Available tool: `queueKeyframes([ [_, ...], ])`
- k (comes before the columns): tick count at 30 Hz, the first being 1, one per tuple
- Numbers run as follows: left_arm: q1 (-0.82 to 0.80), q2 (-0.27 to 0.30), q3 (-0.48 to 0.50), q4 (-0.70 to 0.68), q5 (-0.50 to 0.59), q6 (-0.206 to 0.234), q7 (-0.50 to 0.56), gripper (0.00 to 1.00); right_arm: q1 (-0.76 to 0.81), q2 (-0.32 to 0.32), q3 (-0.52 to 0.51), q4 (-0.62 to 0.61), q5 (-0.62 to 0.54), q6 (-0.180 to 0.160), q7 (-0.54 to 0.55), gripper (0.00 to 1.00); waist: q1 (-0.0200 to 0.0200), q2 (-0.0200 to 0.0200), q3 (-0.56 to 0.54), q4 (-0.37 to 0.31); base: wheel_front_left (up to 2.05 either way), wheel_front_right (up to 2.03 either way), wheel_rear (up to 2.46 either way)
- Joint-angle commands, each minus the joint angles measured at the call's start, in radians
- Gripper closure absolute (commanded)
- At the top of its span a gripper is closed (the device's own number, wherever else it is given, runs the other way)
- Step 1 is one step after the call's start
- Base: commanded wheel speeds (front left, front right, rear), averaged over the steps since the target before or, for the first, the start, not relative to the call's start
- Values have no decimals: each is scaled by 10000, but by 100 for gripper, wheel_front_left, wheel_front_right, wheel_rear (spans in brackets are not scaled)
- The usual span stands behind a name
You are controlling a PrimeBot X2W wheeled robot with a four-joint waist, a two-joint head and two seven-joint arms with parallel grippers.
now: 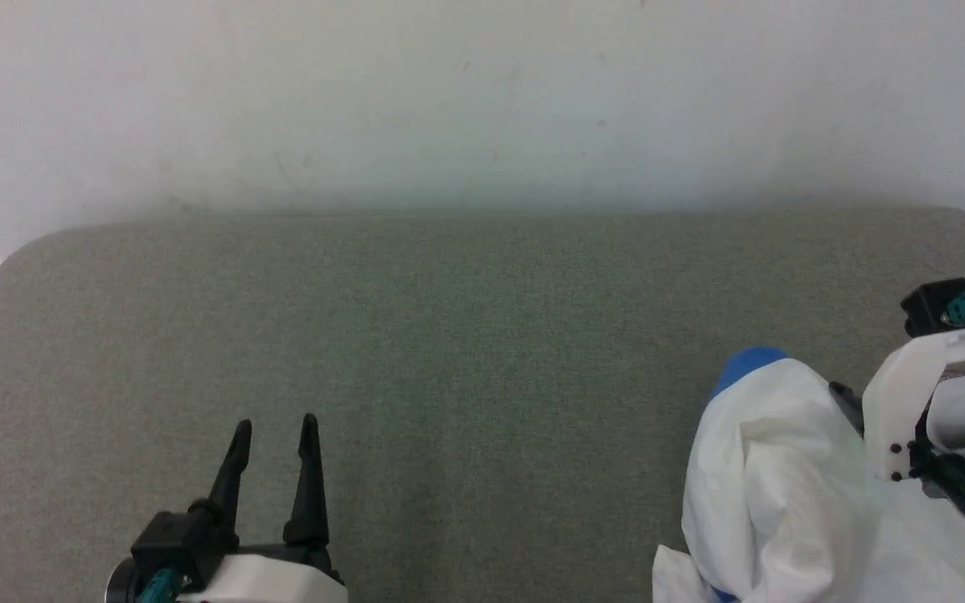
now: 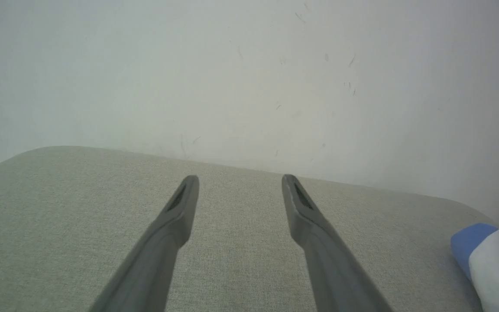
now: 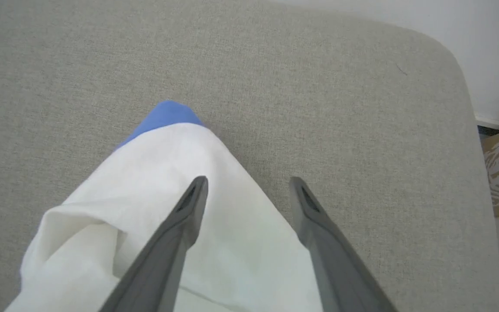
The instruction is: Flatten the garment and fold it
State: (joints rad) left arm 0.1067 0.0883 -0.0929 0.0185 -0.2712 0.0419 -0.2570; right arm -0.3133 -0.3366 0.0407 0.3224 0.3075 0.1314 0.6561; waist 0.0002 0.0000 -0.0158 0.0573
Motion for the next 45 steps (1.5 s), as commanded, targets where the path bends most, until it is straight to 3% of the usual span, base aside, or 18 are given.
queueKeyframes([
  [1, -204, -39, -9, -30, 41, -96, -47, 0, -257, -89, 179, 233, 88, -7, 62, 0, -2, 0, 443, 335, 0, 0, 0],
  [8, -640, -125, 14, 21, 175, -193, -47, 0, -1288, -512, 1580, 2584, 926, -7, 655, 0, -2, 0, 993, 620, 0, 0, 0],
  [13, -765, -194, 36, 146, 203, -243, -47, 0, -1187, -359, 2370, 3805, 1666, -7, 1608, 0, -2, 0, 1000, 706, 0, 0, 0],
  [14, -770, -205, 42, 183, 211, -252, -47, 0, -1168, -338, 2473, 3961, 1791, -7, 1763, 51, -2, 0, 941, 709, 0, 0, 0],
  [15, -757, -214, 54, 221, 223, -259, -47, 0, -1164, -308, 2554, 4079, 1921, -7, 1901, 85, -2, 0, 878, 698, 0, 0, 0],
  [16, -739, -221, 67, 255, 236, -266, -47, 0, -1191, -275, 2626, 4120, 2050, -7, 1958, 100, -2, 0, 813, 685, 0, 0, 0],
  [19, -656, -239, 104, 350, 276, -284, -47, 0, -1496, -230, 2613, 3843, 2362, -7, 1139, 100, -2, 0, 558, 641, 0, 0, 0],
  [26, -392, -260, 252, 427, 331, -346, -47, 0, -3072, -14, 1921, 3320, 1378, -7, -3465, 100, -2, 0, -85, 408, 0, 0, 0],
  [31, -98, -278, 268, 412, 381, -338, -47, 0, -3138, 523, 1588, 2518, 538, -7, -5438, 100, -2, 0, -534, 183, 0, 0, 0],
  [36, 322, -305, 268, 316, 332, -228, -47, 0, -367, 1029, 1473, -126, -51, -7, -5293, 100, -2, 0, -883, -89, 0, 0, 0],
  [43, 568, -307, 309, 279, 300, -197, -47, 0, 5577, 2313, 744, -3849, -375, -7, -3009, 100, -2, 0, -911, -447, 0, 0, 0],
  [44, 571, -305, 319, 284, 303, -188, -47, 0, 6186, 2450, 744, -4157, -372, -7, -2753, 91, -2, 0, -901, -485, 0, 0, 0],
  [45, 569, -301, 313, 309, 310, -186, -47, 0, 6691, 2555, 709, -4409, -403, -7, -2564, 63, -2, 0, -892, -503, 0, 0, 0],
])
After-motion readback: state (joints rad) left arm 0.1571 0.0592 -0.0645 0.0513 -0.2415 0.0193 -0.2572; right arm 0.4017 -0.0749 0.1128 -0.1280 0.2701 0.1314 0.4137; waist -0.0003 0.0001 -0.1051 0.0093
